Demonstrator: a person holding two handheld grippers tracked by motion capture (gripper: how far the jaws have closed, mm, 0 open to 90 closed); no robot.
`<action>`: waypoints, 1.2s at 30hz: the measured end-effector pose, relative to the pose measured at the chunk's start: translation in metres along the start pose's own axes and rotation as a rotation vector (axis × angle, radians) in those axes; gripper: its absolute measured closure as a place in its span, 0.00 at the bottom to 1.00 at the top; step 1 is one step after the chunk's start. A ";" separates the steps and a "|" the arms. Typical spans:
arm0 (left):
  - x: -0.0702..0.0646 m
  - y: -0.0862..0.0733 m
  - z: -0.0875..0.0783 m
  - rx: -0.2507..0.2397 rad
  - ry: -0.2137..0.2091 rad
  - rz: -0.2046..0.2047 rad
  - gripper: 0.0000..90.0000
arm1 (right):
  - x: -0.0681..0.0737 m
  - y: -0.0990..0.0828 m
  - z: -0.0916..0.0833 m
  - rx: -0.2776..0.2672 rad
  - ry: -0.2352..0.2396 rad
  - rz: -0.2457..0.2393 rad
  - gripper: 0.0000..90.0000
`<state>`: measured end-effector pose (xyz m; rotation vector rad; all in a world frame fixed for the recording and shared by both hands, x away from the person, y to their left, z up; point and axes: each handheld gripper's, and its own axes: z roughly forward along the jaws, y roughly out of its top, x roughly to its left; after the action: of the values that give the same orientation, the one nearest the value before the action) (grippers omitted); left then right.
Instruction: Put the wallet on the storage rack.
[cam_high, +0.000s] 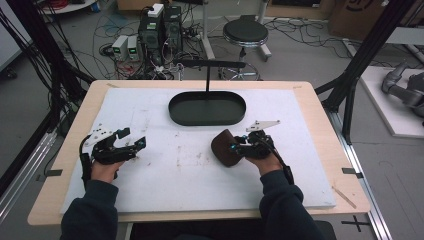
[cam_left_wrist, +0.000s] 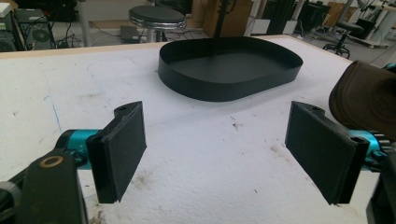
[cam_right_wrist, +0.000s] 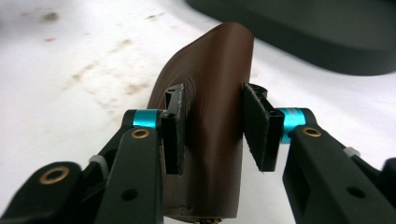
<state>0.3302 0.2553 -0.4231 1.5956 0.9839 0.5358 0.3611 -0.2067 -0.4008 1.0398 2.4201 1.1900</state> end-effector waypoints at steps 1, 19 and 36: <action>0.000 0.000 0.000 0.000 0.000 0.002 0.23 | -0.002 0.000 -0.005 0.000 -0.023 -0.003 0.72; -0.001 0.000 0.000 -0.009 -0.003 0.002 0.23 | 0.002 -0.003 -0.024 -0.005 -0.200 -0.141 0.72; -0.001 0.000 0.000 -0.003 -0.006 0.004 0.23 | 0.002 -0.010 -0.023 -0.051 -0.121 -0.079 0.49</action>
<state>0.3297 0.2543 -0.4228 1.5959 0.9750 0.5353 0.3432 -0.2235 -0.3934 0.9625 2.3040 1.1235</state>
